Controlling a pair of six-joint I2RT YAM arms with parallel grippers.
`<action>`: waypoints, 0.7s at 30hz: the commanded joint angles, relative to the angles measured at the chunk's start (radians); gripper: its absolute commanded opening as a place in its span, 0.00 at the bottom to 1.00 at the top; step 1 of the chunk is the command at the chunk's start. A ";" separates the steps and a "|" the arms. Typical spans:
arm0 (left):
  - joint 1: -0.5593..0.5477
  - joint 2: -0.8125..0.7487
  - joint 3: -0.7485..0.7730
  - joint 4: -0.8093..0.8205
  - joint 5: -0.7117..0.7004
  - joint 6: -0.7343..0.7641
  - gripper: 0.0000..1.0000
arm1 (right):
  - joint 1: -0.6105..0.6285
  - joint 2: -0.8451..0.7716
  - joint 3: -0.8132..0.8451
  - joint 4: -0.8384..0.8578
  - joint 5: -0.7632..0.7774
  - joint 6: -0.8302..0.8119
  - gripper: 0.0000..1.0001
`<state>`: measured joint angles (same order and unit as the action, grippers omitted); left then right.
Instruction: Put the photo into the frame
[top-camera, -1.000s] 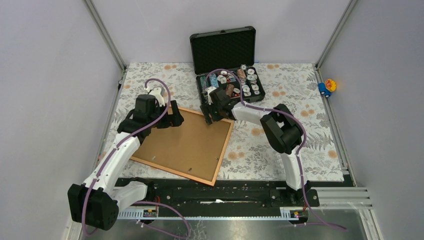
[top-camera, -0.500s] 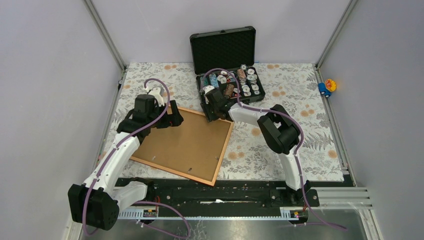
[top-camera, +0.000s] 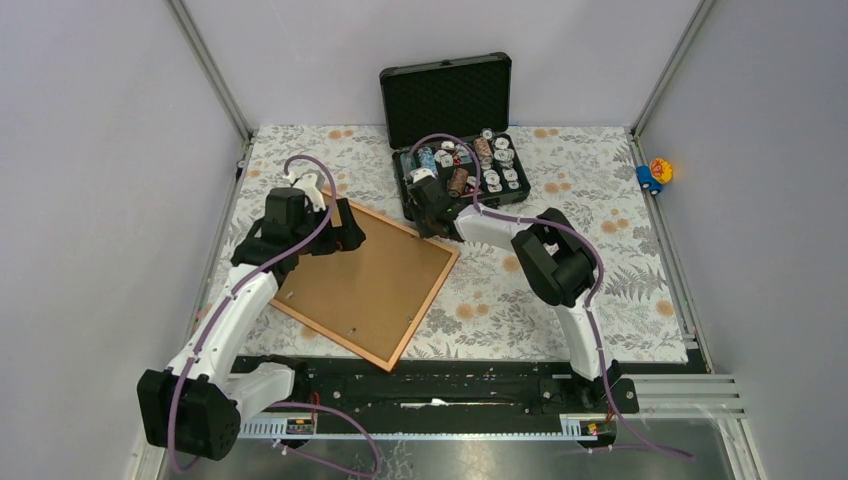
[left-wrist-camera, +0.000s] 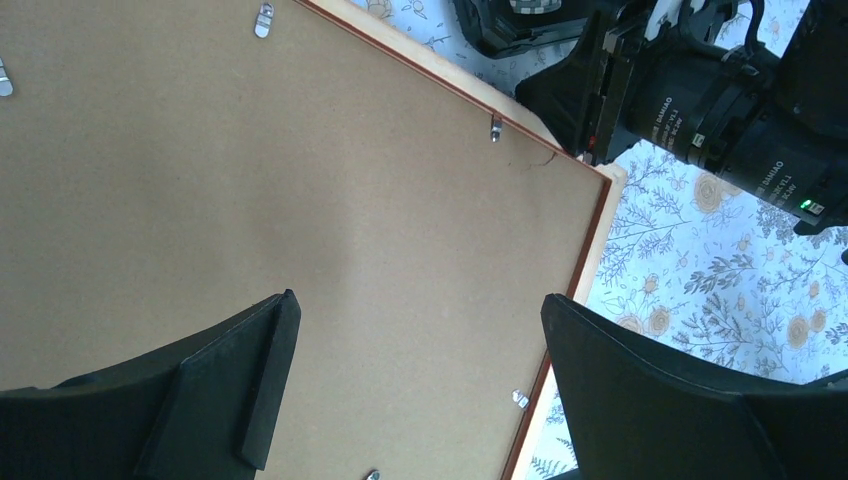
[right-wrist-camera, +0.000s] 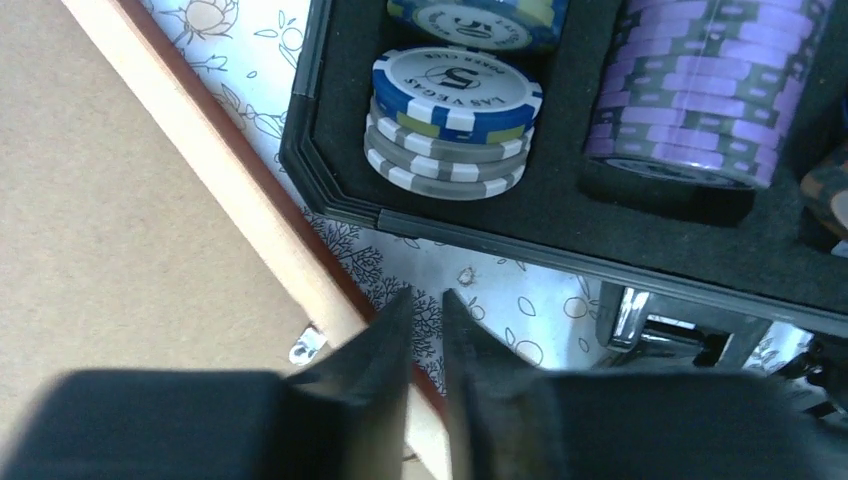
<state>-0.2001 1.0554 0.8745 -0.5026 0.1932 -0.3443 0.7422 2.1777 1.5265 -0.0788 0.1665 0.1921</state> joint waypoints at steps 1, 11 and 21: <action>0.035 -0.003 -0.010 0.067 0.057 -0.005 0.99 | 0.010 -0.044 0.020 -0.057 -0.058 0.027 0.37; 0.104 0.066 -0.030 0.092 0.095 -0.030 0.99 | 0.011 -0.157 -0.035 -0.124 -0.130 -0.025 0.73; 0.123 0.282 -0.099 0.422 0.404 -0.357 0.99 | 0.010 -0.218 -0.131 -0.040 -0.115 0.059 0.80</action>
<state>-0.0956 1.2591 0.8230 -0.3595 0.3679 -0.5186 0.7433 2.0514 1.4387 -0.1761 0.0330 0.1791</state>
